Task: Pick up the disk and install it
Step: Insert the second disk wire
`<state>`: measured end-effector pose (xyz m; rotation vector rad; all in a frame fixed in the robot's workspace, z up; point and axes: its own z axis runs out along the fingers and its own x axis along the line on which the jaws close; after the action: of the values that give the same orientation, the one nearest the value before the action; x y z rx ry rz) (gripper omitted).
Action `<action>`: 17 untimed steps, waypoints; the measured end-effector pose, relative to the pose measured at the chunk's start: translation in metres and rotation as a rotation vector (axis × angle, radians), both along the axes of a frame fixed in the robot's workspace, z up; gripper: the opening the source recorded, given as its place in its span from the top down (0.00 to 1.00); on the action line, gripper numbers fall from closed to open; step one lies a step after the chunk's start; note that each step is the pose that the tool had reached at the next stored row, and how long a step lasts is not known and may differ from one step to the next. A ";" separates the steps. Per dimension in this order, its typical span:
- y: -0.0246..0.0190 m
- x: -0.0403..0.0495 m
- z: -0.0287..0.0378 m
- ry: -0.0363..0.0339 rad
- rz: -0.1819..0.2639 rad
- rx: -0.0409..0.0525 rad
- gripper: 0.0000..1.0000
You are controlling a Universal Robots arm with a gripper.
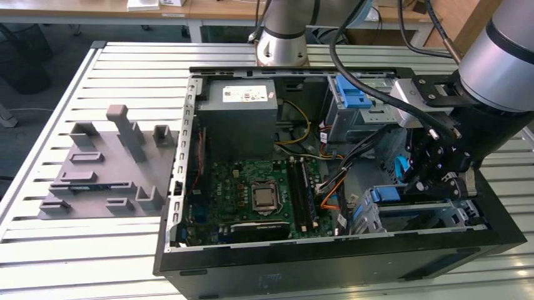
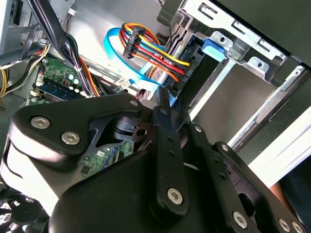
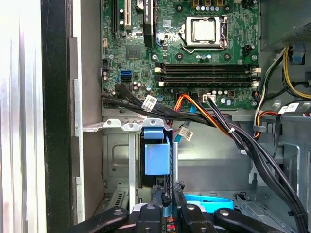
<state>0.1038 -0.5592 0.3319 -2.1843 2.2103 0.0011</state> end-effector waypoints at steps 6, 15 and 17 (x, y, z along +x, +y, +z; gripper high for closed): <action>0.0000 0.0000 0.0000 0.0000 0.000 0.0000 0.77; 0.0000 0.0000 0.0000 0.0000 0.000 0.0000 0.69; 0.0000 0.0000 0.0000 0.0000 0.000 -0.0001 0.69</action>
<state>0.1038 -0.5592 0.3320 -2.1843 2.2104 0.0010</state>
